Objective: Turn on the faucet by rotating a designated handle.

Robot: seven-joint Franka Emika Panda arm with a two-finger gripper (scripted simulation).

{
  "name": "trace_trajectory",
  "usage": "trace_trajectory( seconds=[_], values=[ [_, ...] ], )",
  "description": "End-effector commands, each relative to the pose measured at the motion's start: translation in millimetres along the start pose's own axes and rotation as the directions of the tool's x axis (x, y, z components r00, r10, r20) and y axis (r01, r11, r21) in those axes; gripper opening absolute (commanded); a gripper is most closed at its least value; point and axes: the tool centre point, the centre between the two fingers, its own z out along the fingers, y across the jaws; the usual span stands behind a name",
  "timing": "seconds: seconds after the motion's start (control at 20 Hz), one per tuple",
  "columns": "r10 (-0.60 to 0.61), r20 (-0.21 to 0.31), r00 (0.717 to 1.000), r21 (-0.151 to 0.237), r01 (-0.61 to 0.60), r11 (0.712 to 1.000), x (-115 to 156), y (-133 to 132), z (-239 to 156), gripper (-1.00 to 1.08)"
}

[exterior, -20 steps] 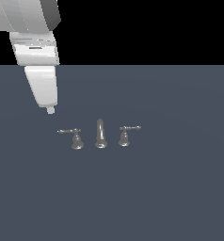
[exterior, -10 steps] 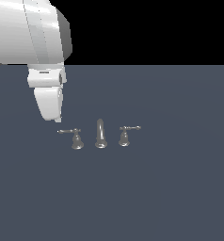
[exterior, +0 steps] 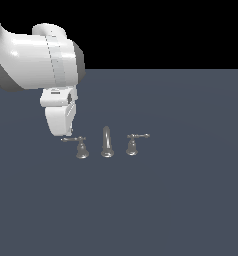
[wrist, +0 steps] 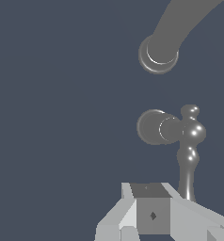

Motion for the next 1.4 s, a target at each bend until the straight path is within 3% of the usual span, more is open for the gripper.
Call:
trace_trajectory(
  seconds=[0.0, 0.55, 1.1, 1.2, 1.35],
  values=[
    [0.028, -0.001, 1.0, 0.001, -0.028, 1.0, 2, -6, 7, -1.0],
    [0.057, 0.001, 0.998, 0.0, -0.057, 0.998, 5, -13, 14, -1.0],
    [0.058, 0.002, 0.998, 0.001, -0.058, 0.998, -16, 24, 13, -1.0],
    [0.072, 0.001, 0.997, 0.007, -0.072, 0.997, -7, 16, 14, -1.0],
    [0.069, 0.001, 0.998, 0.006, -0.069, 0.998, -7, 26, 14, -1.0]
  ],
)
